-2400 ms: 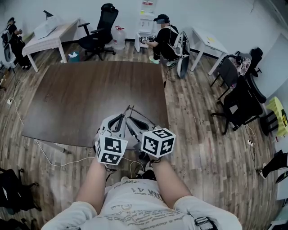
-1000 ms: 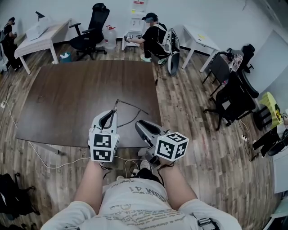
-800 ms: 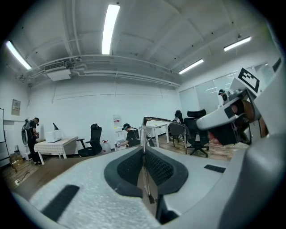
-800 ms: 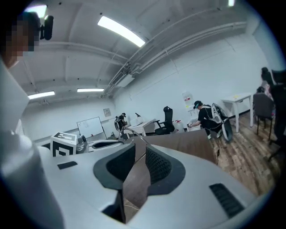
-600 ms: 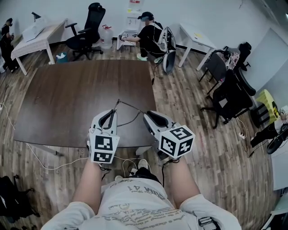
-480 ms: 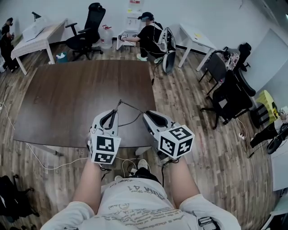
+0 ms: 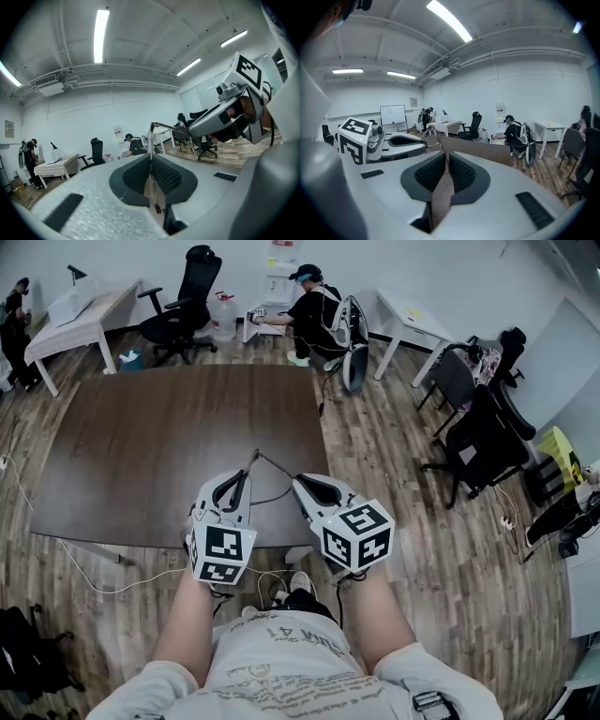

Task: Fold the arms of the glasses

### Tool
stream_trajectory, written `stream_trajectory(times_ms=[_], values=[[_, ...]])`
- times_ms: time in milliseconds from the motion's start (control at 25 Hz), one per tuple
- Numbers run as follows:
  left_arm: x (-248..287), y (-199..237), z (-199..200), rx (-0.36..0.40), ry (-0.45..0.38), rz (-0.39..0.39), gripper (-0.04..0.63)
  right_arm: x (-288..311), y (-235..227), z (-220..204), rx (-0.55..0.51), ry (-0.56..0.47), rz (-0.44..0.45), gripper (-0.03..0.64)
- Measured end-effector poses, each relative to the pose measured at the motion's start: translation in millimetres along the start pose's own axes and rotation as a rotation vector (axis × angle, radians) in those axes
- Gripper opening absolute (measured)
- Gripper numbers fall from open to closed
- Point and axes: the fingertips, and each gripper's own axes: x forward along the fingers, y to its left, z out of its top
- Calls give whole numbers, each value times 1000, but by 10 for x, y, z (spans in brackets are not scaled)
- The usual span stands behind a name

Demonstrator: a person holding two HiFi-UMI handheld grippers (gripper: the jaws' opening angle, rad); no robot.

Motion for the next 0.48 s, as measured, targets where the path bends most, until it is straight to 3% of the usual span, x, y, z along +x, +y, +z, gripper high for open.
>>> stream_trajectory(times_ms=[480], values=[[4, 26, 18, -48, -11, -10, 31, 99, 97, -68, 61, -12, 14, 21]])
